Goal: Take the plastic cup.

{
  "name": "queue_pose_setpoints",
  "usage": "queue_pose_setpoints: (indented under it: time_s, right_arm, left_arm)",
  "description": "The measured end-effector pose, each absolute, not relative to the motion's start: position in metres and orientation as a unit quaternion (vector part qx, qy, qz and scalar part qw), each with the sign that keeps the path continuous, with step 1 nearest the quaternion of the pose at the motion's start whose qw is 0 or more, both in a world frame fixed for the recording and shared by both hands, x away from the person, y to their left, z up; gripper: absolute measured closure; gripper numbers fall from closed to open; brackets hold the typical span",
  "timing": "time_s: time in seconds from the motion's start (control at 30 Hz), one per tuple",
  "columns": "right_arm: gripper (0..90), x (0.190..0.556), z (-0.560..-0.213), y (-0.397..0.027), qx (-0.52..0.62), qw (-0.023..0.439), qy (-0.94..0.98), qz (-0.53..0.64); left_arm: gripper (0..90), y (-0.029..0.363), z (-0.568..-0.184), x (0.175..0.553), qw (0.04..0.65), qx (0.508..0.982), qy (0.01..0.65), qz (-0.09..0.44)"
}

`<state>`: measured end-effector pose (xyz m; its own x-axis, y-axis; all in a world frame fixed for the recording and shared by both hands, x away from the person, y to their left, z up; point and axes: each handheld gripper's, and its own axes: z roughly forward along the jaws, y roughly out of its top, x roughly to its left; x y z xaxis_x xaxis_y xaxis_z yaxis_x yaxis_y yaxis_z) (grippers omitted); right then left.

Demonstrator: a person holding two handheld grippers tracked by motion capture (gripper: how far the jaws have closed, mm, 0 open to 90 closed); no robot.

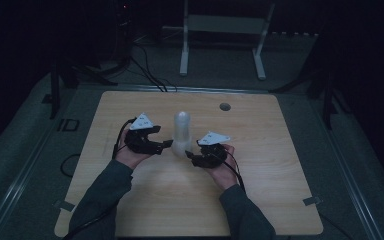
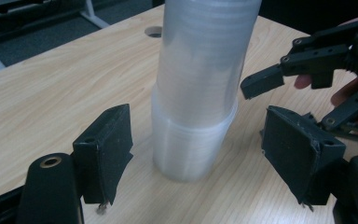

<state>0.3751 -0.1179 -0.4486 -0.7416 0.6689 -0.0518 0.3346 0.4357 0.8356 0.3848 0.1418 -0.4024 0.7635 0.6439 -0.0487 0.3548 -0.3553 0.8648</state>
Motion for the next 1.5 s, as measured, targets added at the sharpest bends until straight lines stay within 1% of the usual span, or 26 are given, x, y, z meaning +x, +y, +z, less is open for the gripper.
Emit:
queue_pose_setpoints:
  time_s: [0.17, 0.83, 1.33, 1.5]
  right_arm:
    - [35.6, 0.378, -0.449, -0.117, 0.306, 0.193, 0.821, 0.441]
    - [32.9, 0.385, -0.453, -0.113, 0.31, 0.184, 0.819, 0.447]
    - [29.5, 0.39, -0.457, -0.108, 0.307, 0.183, 0.82, 0.448]
    - [29.3, 0.391, -0.458, -0.107, 0.306, 0.185, 0.819, 0.448]
  left_arm:
    - [24.7, 0.133, -0.394, 0.391, 0.476, 0.812, 0.299, 0.157]
    - [23.4, 0.105, -0.374, 0.413, 0.492, 0.803, 0.289, 0.171]
    - [23.3, 0.091, -0.376, 0.423, 0.499, 0.798, 0.293, 0.17]
    - [26.9, 0.09, -0.374, 0.423, 0.503, 0.796, 0.291, 0.17]
